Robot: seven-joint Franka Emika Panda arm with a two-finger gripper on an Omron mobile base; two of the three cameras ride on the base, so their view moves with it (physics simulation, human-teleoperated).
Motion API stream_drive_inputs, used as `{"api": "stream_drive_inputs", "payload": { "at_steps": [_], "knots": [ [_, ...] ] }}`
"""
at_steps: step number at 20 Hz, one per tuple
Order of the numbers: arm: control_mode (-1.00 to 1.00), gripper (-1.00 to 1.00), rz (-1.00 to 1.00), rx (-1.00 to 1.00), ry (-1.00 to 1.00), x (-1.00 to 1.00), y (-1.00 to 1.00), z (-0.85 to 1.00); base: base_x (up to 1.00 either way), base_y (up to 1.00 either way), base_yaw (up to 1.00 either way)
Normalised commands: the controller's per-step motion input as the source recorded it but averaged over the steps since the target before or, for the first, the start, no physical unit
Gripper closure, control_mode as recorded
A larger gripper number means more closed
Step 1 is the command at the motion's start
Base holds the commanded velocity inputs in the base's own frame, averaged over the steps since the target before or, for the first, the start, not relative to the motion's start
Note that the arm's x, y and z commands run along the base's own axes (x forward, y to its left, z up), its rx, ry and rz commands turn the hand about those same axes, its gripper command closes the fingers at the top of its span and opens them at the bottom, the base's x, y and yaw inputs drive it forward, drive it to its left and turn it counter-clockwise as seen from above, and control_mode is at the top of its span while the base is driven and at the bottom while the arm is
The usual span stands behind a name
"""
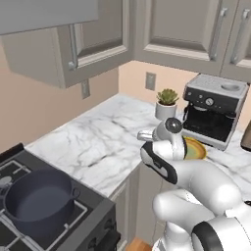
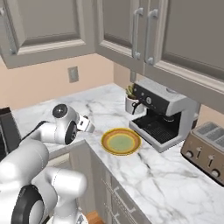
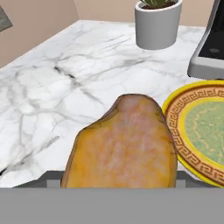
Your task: Retrieve the frozen meat and place it in the pot on a burner. Then turn the burner on.
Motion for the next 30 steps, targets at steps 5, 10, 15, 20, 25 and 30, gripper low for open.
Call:
{"api": "stream_drive_inputs", "payload": {
  "at_steps": [5,10,15,20,25,30],
  "knots": [
    [1.00,1.00,0.00,0.00,0.00,0.00,0.00,0.00,-0.49,-0.03,0.66],
    [1.00,1.00,0.00,0.00,0.00,0.00,0.00,0.00,-0.12,-0.10,0.54],
    [1.00,1.00,0.00,0.00,0.00,0.00,0.00,0.00,0.23,-0.16,0.21],
    [1.00,1.00,0.00,0.00,0.00,0.00,0.00,0.00,-0.65,0.00,0.55],
    [1.00,1.00,0.00,0.00,0.00,0.00,0.00,0.00,-0.10,0.06,0.39],
    [1.00,1.00,0.00,0.00,0.00,0.00,0.00,0.00,0.27,0.59,0.26]
  ]
}}
